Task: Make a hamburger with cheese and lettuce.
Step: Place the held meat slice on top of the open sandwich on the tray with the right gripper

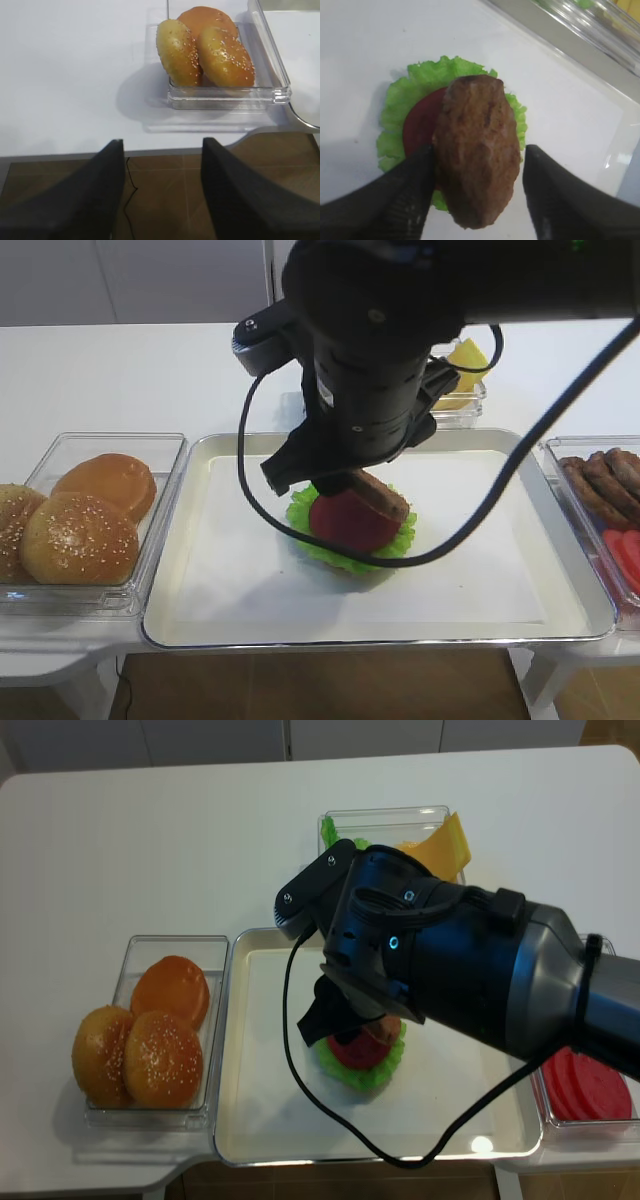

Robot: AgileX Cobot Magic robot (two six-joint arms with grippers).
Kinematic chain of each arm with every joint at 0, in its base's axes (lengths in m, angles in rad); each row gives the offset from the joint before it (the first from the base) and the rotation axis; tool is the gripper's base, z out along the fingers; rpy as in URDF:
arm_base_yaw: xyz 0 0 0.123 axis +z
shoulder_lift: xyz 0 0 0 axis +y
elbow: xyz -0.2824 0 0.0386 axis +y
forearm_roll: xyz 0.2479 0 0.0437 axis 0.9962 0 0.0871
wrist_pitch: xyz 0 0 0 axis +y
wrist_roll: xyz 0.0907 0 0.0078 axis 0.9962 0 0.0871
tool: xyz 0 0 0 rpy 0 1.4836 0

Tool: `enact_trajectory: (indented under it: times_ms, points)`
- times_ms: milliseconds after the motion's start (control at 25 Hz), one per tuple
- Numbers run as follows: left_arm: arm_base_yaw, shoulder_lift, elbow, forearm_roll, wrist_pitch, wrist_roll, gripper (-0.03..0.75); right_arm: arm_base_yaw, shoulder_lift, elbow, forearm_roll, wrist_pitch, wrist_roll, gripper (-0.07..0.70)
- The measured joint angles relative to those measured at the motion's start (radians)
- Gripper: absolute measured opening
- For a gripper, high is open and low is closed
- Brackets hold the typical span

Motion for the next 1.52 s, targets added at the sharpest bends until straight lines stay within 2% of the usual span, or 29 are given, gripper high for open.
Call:
enact_trajectory:
  times_ms: [520,720,1320,1520]
  points:
    - [0.000,0.000,0.000,0.000,0.000,0.000,0.370,0.000,0.000,0.000,0.015,0.000,0.000,0.470]
    - [0.000,0.000,0.000,0.000,0.000,0.000,0.370,0.000,0.000,0.000,0.025,0.000,-0.019,0.518]
    - [0.000,0.000,0.000,0.000,0.000,0.000,0.370,0.000,0.000,-0.002,0.025,0.000,-0.023,0.531]
    - [0.000,0.000,0.000,0.000,0.000,0.000,0.370,0.000,0.000,-0.002,0.025,0.000,-0.077,0.531]
